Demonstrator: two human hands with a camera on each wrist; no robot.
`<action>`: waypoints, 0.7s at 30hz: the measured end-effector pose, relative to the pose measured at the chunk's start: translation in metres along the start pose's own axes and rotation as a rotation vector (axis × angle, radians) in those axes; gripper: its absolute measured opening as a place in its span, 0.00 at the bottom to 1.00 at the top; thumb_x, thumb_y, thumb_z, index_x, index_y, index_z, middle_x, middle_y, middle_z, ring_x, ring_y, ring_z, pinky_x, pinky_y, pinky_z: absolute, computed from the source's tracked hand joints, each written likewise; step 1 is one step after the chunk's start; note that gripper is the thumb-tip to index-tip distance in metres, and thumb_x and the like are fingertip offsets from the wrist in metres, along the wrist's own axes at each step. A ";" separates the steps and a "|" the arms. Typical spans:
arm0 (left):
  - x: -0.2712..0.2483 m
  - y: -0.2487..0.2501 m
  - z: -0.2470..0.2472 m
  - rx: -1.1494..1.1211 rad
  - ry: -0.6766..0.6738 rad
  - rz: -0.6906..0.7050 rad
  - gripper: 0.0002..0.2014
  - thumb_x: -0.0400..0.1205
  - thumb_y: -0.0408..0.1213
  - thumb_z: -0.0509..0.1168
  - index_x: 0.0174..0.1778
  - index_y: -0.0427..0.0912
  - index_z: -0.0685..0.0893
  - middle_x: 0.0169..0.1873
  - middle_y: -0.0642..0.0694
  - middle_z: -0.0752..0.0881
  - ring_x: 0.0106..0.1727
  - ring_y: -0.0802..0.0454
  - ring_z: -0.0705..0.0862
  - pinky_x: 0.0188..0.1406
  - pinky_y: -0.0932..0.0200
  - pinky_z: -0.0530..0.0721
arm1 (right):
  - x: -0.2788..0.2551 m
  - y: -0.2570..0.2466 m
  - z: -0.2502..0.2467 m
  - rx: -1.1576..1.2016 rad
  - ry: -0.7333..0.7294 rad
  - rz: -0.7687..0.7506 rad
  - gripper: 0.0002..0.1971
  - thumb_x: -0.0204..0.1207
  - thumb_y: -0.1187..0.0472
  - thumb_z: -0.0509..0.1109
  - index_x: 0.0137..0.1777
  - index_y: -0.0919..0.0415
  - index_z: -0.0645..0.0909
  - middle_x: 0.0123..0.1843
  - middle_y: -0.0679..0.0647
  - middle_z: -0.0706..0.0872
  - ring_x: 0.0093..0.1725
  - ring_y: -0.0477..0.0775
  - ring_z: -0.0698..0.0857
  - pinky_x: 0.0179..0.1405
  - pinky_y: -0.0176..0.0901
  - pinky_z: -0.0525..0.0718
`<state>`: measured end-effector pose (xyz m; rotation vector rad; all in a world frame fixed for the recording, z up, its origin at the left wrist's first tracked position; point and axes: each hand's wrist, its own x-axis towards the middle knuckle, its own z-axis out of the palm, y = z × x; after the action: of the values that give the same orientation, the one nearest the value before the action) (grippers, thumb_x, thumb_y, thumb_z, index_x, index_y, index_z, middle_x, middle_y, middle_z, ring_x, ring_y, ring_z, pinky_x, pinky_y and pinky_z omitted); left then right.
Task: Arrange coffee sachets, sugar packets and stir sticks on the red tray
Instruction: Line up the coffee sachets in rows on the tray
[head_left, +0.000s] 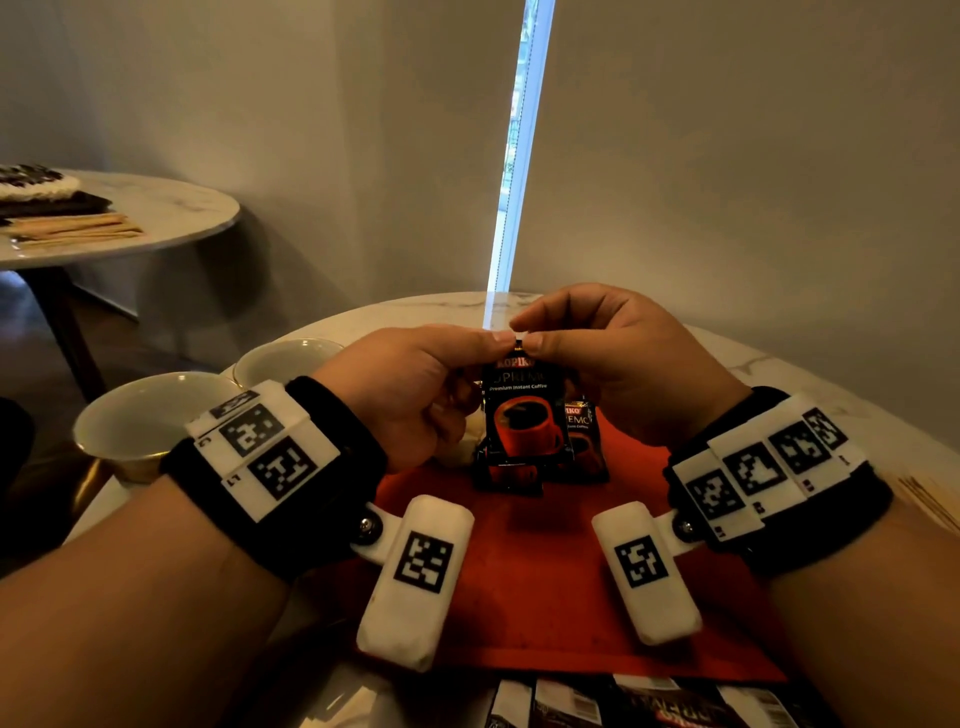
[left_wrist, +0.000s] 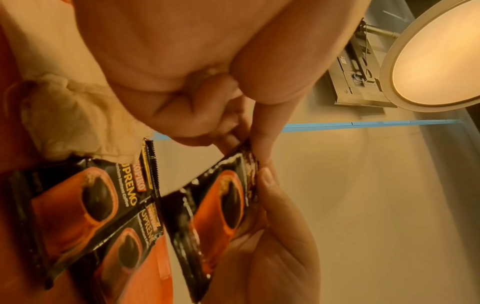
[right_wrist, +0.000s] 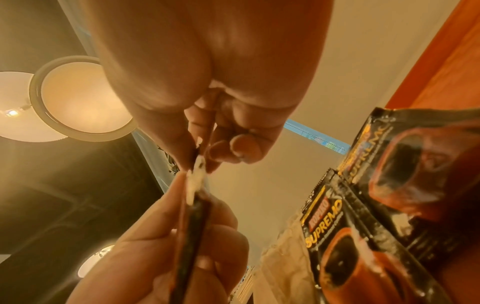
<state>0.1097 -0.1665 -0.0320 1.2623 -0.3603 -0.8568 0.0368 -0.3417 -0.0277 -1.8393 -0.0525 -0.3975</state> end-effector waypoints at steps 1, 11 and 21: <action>0.000 0.000 0.000 0.003 0.005 -0.001 0.11 0.67 0.41 0.72 0.43 0.44 0.83 0.27 0.51 0.77 0.22 0.61 0.68 0.16 0.73 0.59 | 0.000 0.000 -0.001 0.000 -0.015 0.008 0.07 0.69 0.62 0.76 0.44 0.50 0.93 0.49 0.60 0.92 0.55 0.70 0.90 0.63 0.80 0.82; 0.000 0.008 0.000 -0.117 0.090 -0.090 0.10 0.82 0.49 0.65 0.47 0.46 0.83 0.30 0.52 0.79 0.28 0.61 0.69 0.21 0.71 0.64 | 0.004 -0.001 -0.027 -0.316 0.072 0.348 0.10 0.77 0.72 0.71 0.43 0.57 0.91 0.31 0.51 0.88 0.29 0.48 0.77 0.24 0.40 0.70; -0.002 0.008 0.002 -0.095 0.117 -0.097 0.09 0.82 0.47 0.64 0.48 0.46 0.83 0.31 0.52 0.80 0.29 0.60 0.71 0.19 0.71 0.65 | 0.002 0.008 -0.033 -0.448 0.054 0.554 0.10 0.75 0.72 0.73 0.41 0.60 0.93 0.30 0.55 0.86 0.27 0.51 0.76 0.22 0.37 0.69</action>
<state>0.1099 -0.1657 -0.0236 1.2431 -0.1648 -0.8678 0.0327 -0.3750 -0.0259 -2.1769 0.6152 -0.0657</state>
